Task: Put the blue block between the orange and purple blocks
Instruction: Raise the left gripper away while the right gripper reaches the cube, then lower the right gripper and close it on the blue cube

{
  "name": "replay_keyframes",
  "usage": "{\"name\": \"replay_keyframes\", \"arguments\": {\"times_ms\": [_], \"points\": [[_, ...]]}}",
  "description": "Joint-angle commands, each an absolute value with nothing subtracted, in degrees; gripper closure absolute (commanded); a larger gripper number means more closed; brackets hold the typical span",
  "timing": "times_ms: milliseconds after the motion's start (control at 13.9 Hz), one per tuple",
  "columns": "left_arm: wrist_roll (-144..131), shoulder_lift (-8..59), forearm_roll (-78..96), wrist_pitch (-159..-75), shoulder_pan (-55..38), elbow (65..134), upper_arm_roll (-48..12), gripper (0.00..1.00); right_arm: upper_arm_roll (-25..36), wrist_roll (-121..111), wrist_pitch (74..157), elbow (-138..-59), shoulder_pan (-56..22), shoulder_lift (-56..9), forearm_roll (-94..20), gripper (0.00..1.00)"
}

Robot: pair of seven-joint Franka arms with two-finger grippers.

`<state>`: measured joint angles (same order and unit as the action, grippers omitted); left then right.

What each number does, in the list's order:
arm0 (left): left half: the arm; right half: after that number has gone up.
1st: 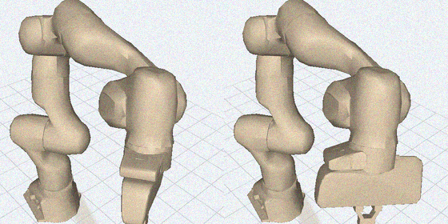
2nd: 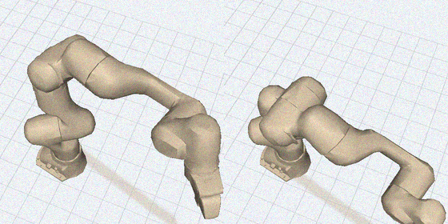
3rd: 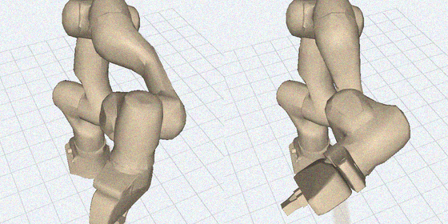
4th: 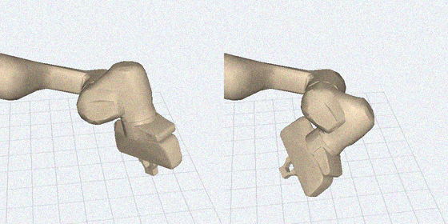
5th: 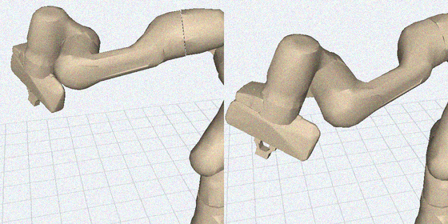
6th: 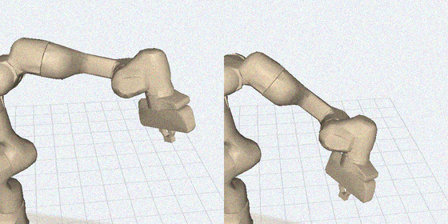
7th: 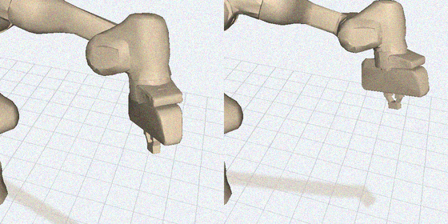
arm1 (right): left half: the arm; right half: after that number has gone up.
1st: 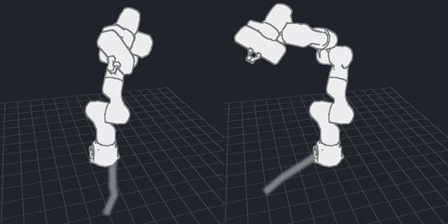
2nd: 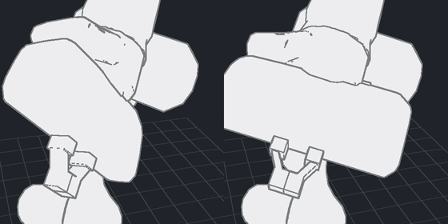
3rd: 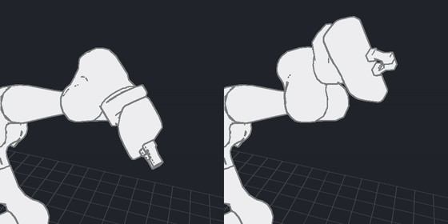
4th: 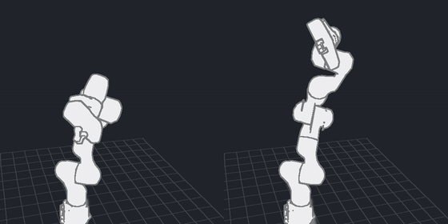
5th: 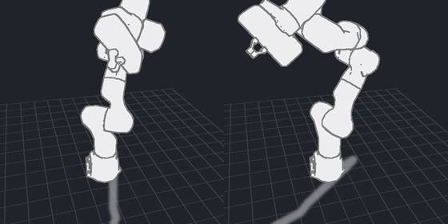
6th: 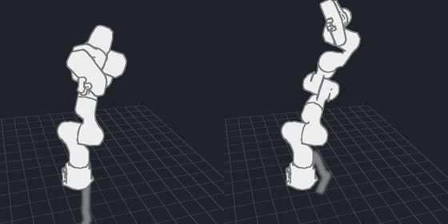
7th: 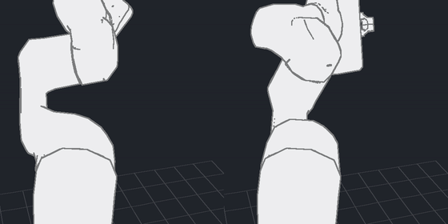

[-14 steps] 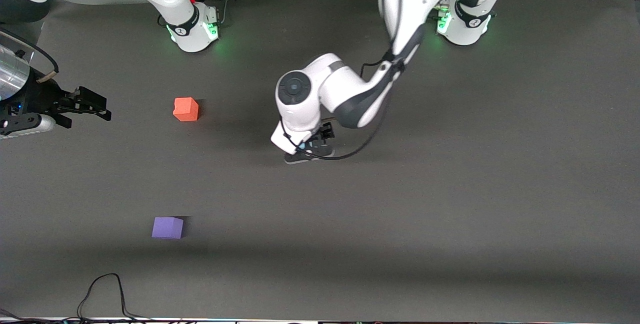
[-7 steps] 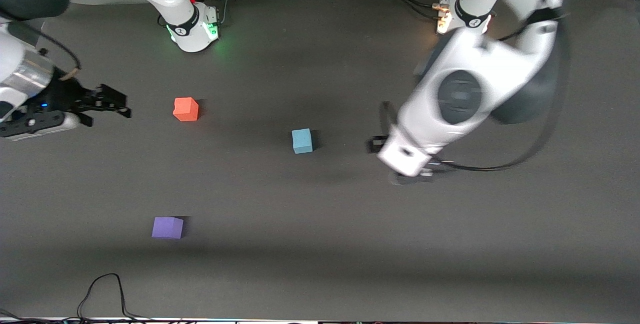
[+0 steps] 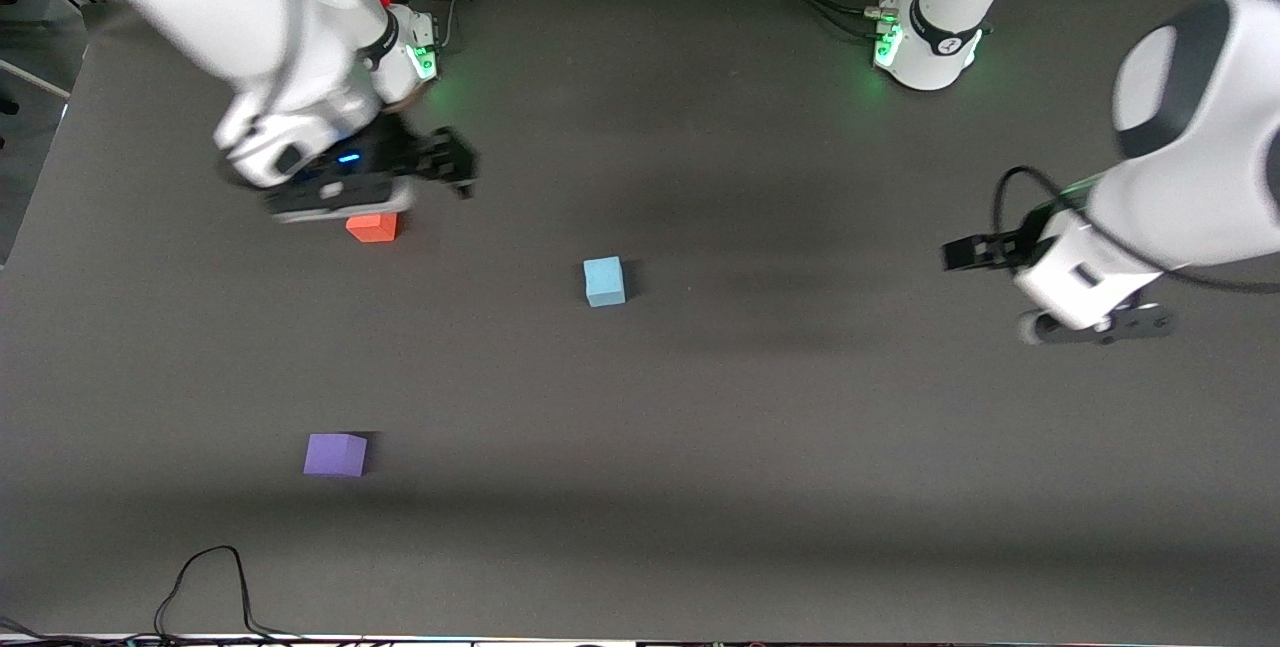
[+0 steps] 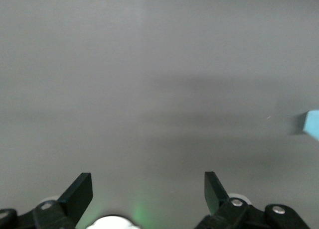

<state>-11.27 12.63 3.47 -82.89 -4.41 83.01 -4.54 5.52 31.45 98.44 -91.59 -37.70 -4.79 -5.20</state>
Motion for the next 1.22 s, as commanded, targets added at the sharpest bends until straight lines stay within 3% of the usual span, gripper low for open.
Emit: {"name": "replay_keyframes", "arguments": {"times_ms": [0,215,574,861,1148], "points": [[-5.46,4.76,1.59,-85.33,-0.27,91.66,-5.1,0.0,6.42,34.45,98.0,-87.1,-42.96,-10.1,-4.93,0.0],[-5.19,3.52,-0.43,-87.54,1.05,93.16,-5.1,0.0,6.33,34.02,100.71,-88.84,-44.29,-12.21,-4.92,0.0],[-0.79,0.79,-1.67,-90.17,1.33,95.71,-2.04,0.0,6.42,33.66,118.61,-102.98,-46.66,-13.09,-4.75,0.0],[-0.88,1.06,-1.41,-89.56,-2.64,94.04,1.23,0.0,6.42,33.57,134.43,-112.56,-48.08,-17.74,-3.43,0.0],[-0.79,0.97,-0.62,-89.56,-2.02,94.13,1.14,0.0,6.5,34.19,144.39,-114.79,-48.87,-24.33,-3.51,0.0]]}}
